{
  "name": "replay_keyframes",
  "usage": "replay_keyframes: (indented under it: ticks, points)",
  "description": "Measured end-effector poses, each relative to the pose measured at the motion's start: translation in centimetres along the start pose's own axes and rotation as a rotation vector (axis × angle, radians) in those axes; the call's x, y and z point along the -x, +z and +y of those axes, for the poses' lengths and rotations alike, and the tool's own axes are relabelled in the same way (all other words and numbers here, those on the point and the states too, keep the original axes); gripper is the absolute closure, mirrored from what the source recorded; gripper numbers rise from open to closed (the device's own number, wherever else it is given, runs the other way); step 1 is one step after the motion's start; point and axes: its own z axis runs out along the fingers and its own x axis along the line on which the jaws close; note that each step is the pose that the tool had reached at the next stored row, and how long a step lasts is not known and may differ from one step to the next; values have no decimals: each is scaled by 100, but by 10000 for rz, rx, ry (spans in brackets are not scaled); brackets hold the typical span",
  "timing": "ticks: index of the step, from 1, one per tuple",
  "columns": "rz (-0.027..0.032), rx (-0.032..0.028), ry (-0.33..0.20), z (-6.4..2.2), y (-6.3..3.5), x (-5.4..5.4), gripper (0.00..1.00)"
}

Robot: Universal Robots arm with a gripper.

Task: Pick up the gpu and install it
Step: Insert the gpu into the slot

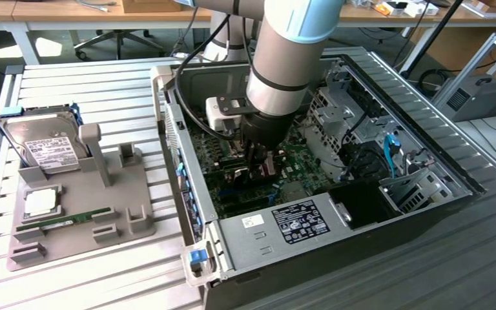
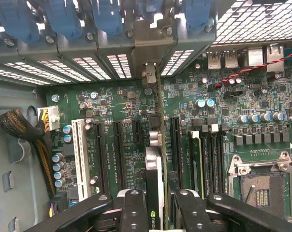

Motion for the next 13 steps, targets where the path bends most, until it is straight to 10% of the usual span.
replay_keyframes:
  ticks: [4, 7, 13]
  points:
    - [-2, -25, 1, 2, 0, 0, 73]
    - [-16, -194, -3, 8, 1, 0, 73]
    - [-16, -238, -3, 11, 0, -1, 73]
